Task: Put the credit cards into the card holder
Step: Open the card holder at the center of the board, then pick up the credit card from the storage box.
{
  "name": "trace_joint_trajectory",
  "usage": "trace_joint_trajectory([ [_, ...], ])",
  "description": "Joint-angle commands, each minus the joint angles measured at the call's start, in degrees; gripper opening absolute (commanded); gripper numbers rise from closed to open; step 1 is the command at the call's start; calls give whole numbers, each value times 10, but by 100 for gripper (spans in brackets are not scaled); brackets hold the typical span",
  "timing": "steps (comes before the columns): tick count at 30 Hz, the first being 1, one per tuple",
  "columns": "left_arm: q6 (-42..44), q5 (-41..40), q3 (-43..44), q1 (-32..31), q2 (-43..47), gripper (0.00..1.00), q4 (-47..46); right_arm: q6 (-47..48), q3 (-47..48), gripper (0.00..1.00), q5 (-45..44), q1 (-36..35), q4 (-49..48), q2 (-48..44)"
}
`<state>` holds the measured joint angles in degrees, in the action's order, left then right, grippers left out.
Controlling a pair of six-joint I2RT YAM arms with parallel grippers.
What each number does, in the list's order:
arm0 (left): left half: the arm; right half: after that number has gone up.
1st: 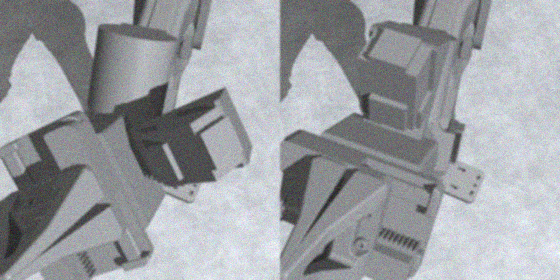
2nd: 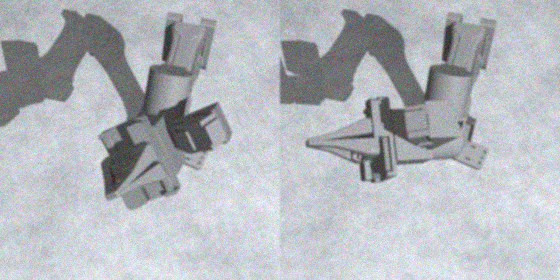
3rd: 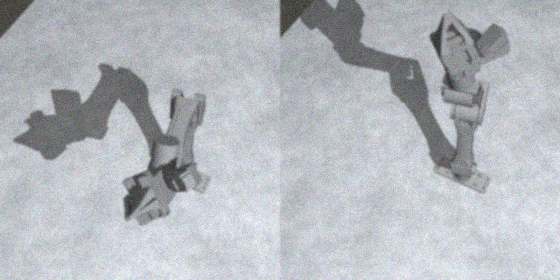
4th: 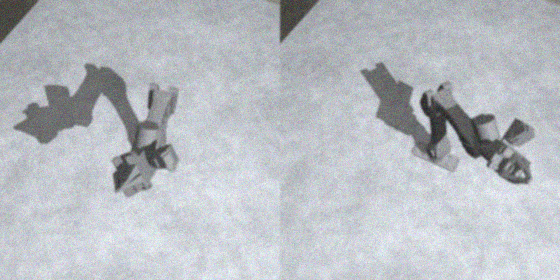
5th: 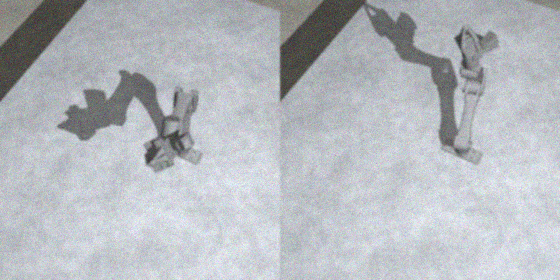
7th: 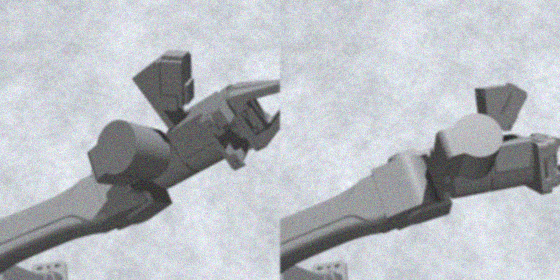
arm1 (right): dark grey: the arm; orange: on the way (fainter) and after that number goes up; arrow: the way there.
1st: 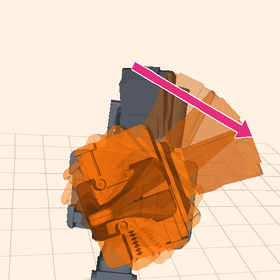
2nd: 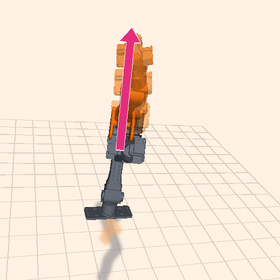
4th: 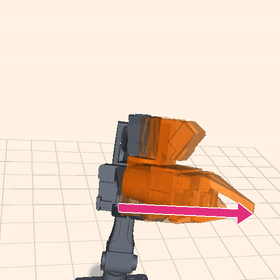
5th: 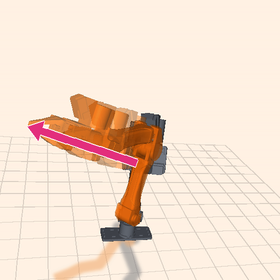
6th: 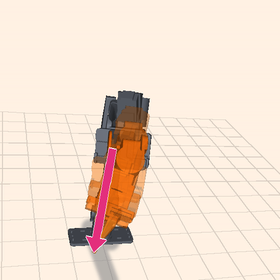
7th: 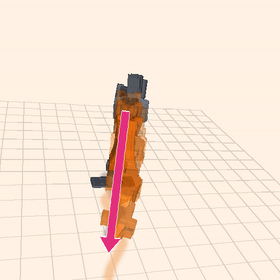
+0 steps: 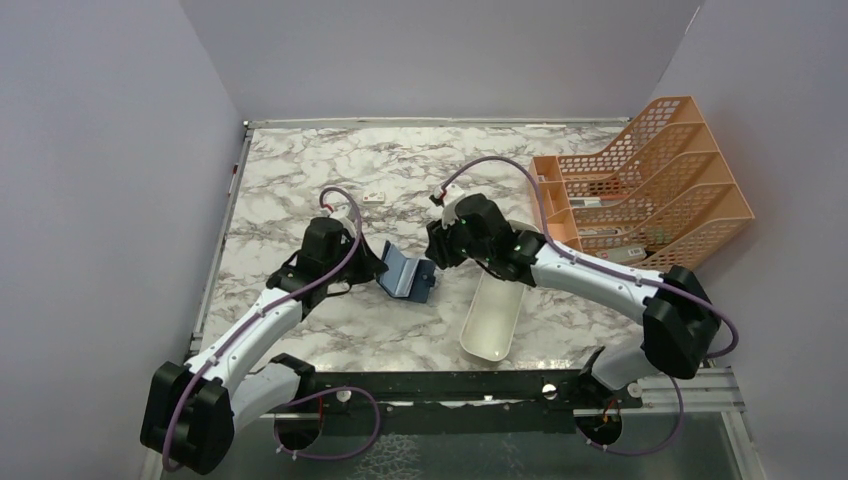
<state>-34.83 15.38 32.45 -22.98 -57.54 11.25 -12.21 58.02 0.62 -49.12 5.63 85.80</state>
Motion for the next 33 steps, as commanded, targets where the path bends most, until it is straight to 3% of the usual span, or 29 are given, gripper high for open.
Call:
trace_joint_trajectory([
  [1,30,-2,14,0,11,0,27,100,13,44,-70,3,71,-44],
  [4,44,-6,17,0,13,0,36,170,-14,46,-153,3,70,-80],
  [8,55,9,20,1,13,0,43,244,-32,48,-187,9,110,-107],
  [16,79,41,49,1,7,0,64,326,-40,52,-176,32,198,-137],
  [23,107,46,54,1,-1,0,69,368,-87,53,-145,79,178,-160],
  [33,111,50,53,2,-3,0,67,433,-126,56,-158,120,118,-108],
])
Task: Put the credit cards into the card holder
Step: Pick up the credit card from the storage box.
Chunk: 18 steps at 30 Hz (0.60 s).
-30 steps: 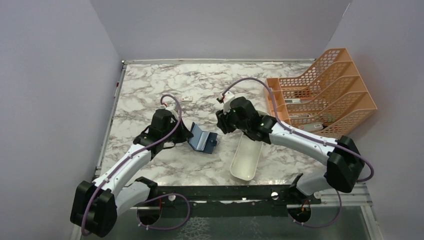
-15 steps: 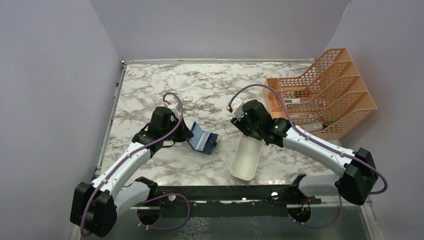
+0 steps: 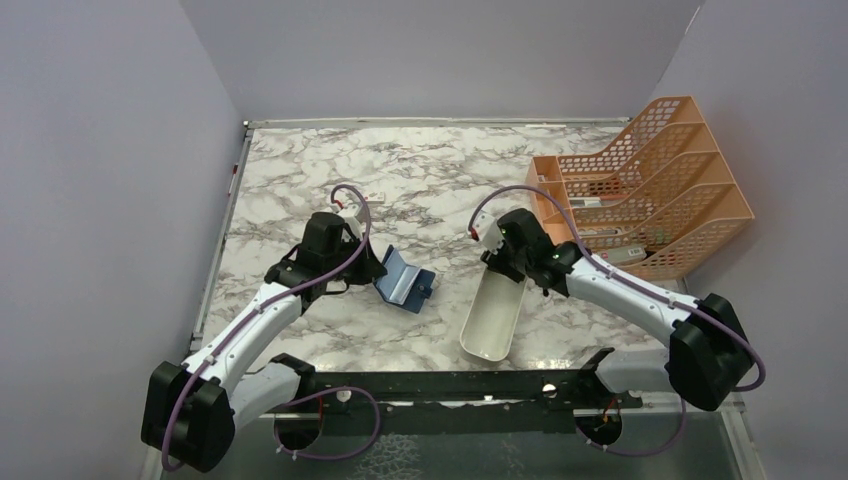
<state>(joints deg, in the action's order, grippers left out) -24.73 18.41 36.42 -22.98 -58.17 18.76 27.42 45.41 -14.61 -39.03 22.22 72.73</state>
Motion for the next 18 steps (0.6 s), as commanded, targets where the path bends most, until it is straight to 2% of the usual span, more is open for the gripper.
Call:
trace_joint_trajectory([
  [1,11,22,13,1,3,0,-9,43,-1,56,-10,21,-62,29],
  [7,15,37,13,2,0,0,-10,54,-9,56,17,21,-83,35],
  [18,16,41,11,1,-2,0,-12,50,19,58,64,21,-8,14],
])
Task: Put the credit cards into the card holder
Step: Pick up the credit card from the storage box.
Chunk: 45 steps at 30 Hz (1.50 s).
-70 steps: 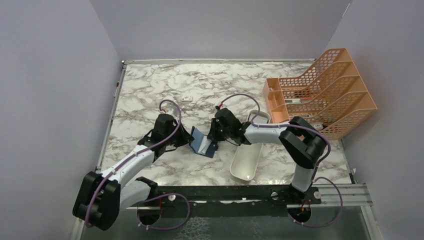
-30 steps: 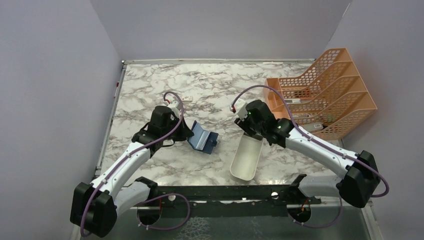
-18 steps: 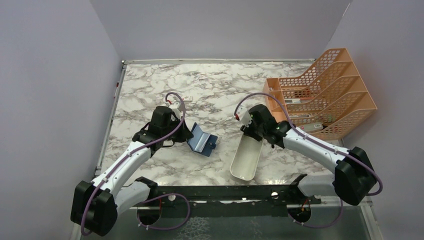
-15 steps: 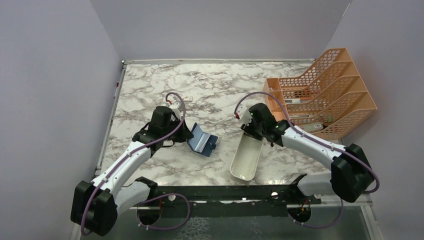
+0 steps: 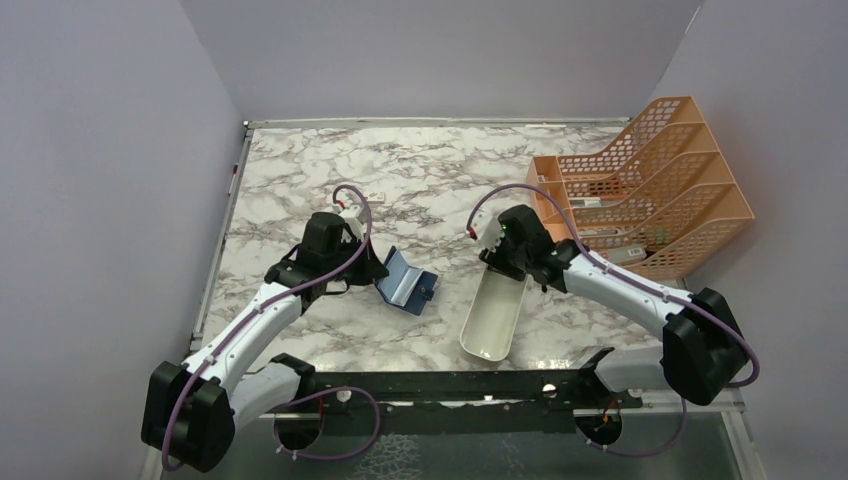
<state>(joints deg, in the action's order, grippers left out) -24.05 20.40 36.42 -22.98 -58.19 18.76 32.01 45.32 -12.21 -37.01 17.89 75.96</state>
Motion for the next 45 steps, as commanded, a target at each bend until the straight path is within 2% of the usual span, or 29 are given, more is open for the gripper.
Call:
trace_joint_trajectory([
  [1,9,23,11,1,-2,0,-12,5,20,59,47,0,39,-20],
  [14,9,21,9,2,-1,0,-12,32,14,67,47,-1,20,16],
  [20,7,23,8,1,1,0,-13,74,-9,68,11,-14,-36,14],
  [34,10,28,8,2,1,0,-12,85,-32,68,-24,-24,-62,43],
  [39,11,27,8,2,4,0,-12,78,-30,62,-47,-24,-68,41],
  [45,11,25,7,1,8,0,-12,52,-19,47,-23,-24,-73,15],
])
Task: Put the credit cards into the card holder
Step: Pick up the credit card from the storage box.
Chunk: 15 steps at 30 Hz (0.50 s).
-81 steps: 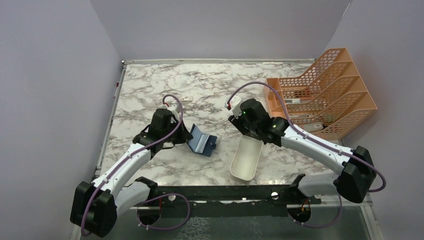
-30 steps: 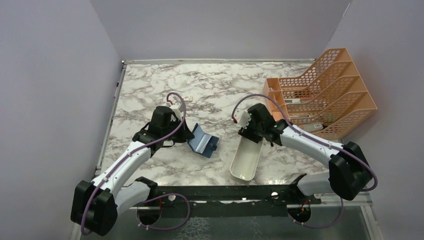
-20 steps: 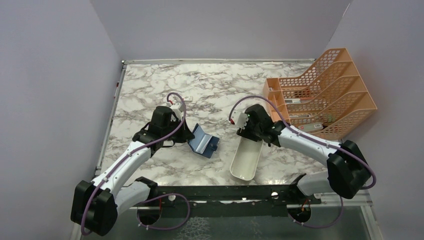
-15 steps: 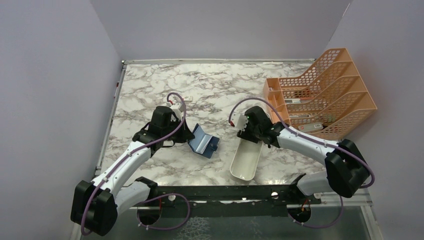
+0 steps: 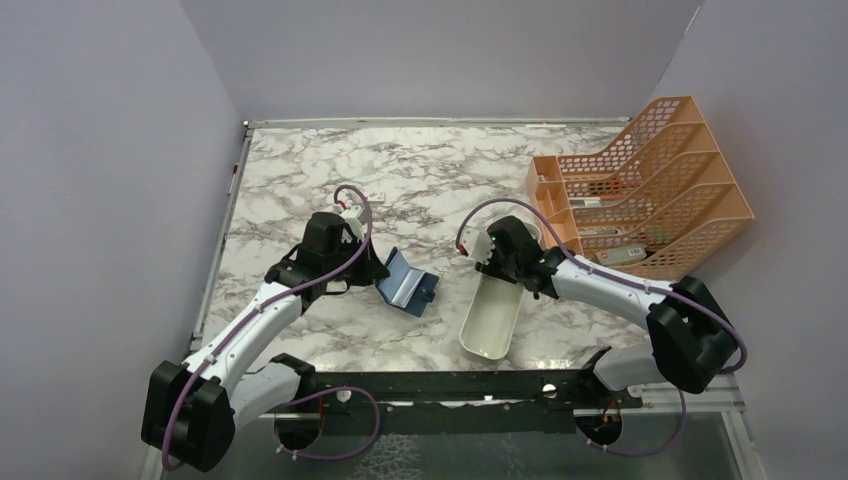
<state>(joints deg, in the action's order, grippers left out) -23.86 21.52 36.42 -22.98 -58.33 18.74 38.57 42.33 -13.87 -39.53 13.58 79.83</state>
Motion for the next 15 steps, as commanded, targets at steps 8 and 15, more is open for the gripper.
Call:
trace_joint_trajectory([
  [8,8,11,5,2,11,0,-12,-24,17,41,-11,1,-25,-27],
  [15,7,11,6,2,9,0,-12,-34,27,41,-15,1,-9,-26],
])
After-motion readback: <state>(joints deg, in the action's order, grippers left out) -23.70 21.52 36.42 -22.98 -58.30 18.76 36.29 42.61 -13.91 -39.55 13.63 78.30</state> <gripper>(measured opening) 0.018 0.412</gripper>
